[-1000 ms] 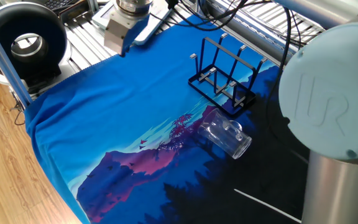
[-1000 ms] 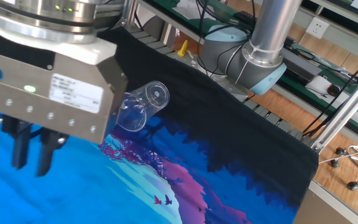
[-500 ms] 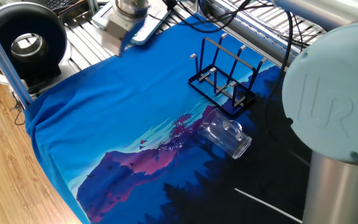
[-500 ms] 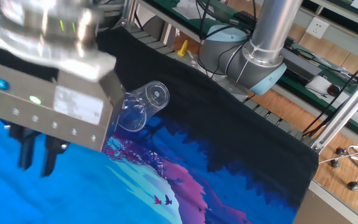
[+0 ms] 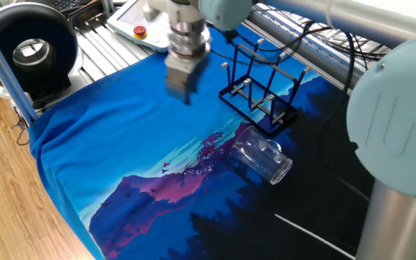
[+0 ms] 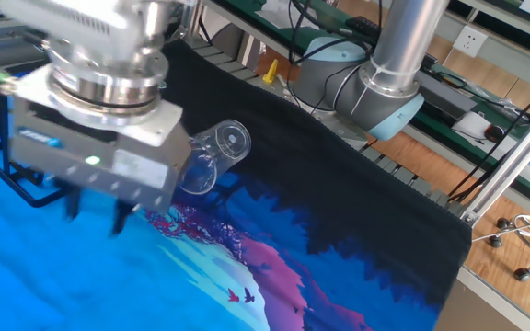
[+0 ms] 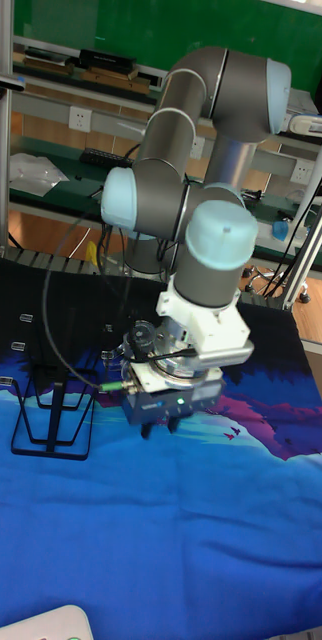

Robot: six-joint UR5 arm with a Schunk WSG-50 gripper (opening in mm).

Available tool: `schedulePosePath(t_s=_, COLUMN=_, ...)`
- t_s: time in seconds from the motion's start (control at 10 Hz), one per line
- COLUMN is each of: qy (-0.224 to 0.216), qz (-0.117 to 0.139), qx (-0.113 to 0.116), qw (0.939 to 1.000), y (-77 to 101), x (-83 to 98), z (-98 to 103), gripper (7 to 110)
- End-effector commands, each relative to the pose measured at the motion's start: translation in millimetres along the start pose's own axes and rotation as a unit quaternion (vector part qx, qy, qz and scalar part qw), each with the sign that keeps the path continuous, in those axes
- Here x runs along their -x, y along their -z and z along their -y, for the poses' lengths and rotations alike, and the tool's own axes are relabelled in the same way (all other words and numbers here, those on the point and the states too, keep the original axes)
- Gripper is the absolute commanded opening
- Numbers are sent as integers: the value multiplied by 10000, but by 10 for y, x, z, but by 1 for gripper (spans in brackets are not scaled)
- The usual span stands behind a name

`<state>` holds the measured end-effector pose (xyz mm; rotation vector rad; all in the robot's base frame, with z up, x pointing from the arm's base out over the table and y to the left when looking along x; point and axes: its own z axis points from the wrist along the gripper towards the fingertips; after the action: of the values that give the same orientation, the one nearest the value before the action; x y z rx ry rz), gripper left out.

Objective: Take the cup off the cup rack

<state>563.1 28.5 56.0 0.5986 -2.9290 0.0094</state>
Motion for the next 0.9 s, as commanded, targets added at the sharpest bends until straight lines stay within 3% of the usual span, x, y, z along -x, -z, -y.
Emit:
schedulePosePath(t_s=0.0, qy=-447, qz=-1670, qx=417, qw=9841, y=157, x=-929, z=-271, gripper=44)
schedulePosePath(t_s=0.2, qy=-557, qz=-1753, qx=443, qw=9819, y=259, x=-973, z=-357, gripper=44)
schedulePosePath(t_s=0.5, qy=-856, qz=-2119, qx=396, qw=9727, y=479, x=-1099, z=-534, gripper=44)
schedulePosePath(t_s=0.6, qy=-879, qz=-2149, qx=423, qw=9718, y=471, x=-1108, z=-549, gripper=22)
schedulePosePath(t_s=0.7, qy=-893, qz=-2024, qx=368, qw=9745, y=443, x=-1053, z=-519, gripper=22)
schedulePosePath(t_s=0.8, qy=-918, qz=-1687, qx=374, qw=9807, y=381, x=-893, z=-510, gripper=22)
